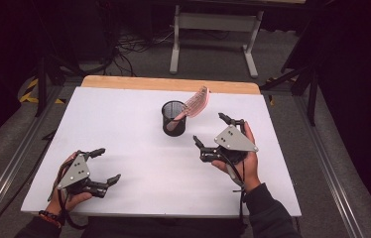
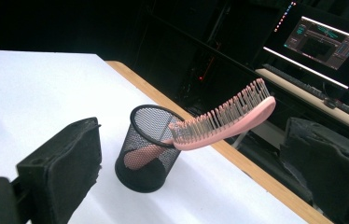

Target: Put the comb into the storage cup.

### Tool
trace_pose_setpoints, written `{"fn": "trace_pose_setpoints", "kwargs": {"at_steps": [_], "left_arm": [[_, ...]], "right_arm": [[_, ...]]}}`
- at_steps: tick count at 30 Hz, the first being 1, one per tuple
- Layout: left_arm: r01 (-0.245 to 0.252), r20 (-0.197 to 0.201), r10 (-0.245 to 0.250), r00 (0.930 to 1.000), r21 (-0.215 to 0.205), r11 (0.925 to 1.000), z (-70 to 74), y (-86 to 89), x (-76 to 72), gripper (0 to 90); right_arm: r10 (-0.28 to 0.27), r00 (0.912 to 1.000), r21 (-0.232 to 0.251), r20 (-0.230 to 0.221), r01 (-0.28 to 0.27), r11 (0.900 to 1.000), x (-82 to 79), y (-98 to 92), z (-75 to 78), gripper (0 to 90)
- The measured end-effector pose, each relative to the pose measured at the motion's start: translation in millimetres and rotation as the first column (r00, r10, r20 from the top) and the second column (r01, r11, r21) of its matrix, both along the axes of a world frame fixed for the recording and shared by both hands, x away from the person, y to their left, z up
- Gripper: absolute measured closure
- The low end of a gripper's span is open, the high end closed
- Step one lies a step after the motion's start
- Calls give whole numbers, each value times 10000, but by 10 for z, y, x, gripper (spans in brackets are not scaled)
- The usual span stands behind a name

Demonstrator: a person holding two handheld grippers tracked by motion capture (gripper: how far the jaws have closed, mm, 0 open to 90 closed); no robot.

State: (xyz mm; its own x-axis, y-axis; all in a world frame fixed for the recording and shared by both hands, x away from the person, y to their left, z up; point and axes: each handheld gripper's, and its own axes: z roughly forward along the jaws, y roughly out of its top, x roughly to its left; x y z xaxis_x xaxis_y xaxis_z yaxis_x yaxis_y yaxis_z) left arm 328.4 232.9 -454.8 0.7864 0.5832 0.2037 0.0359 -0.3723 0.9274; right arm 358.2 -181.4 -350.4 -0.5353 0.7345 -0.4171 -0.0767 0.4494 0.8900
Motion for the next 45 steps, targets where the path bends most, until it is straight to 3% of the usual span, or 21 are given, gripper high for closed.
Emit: {"fn": "trace_pose_setpoints", "kwargs": {"at_steps": [13, 32, 45], "left_arm": [[-14, 1, 14, 10000, -14, 10000, 0, 5, 1, 67], [-7, -66, 7, 10000, -3, 10000, -7, -5, 3, 67], [12, -79, -12, 10000, -6, 10000, -10, -7, 2, 67]], "right_arm": [[-47, 10000, 86, -75, 48, 10000, -91, -78, -78, 58], [-106, 9998, -581, -152, 97, 9983, -200, -132, -214, 58], [-149, 9993, -685, -330, 126, 9976, -270, -203, -386, 58]]}}
